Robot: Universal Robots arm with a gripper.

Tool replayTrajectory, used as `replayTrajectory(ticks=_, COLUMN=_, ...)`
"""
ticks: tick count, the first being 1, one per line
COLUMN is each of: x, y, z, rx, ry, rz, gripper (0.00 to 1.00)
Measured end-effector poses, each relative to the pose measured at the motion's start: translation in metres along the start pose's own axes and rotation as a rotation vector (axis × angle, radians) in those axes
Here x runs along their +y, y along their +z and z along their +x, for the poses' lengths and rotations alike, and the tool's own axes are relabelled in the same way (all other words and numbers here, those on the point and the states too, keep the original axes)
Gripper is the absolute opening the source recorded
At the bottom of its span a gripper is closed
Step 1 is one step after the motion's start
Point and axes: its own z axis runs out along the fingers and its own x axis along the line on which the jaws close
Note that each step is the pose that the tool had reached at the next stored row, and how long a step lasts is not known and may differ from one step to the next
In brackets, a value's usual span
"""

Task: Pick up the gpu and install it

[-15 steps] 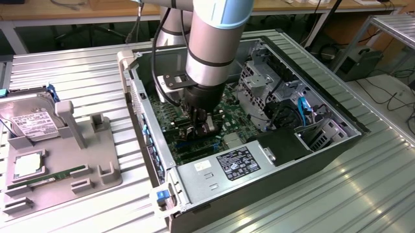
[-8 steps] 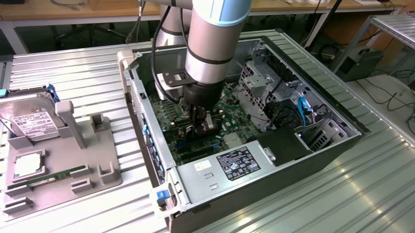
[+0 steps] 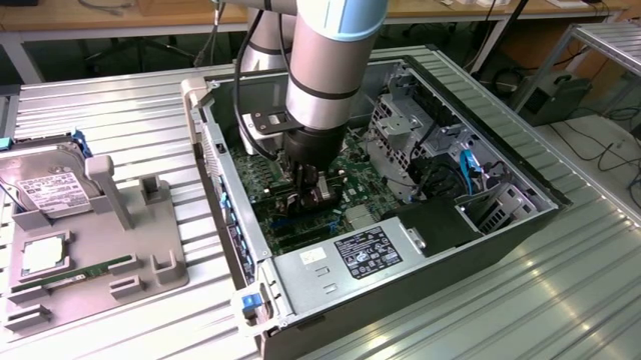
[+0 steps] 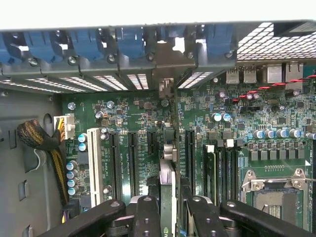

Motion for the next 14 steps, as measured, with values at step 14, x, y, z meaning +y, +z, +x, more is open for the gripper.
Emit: replayTrajectory(ticks=14, x=0.0002, y=-0.0038, z=0.0005, rx=-0.0024, ry=0.0, rz=0.0001, gripper=0.26)
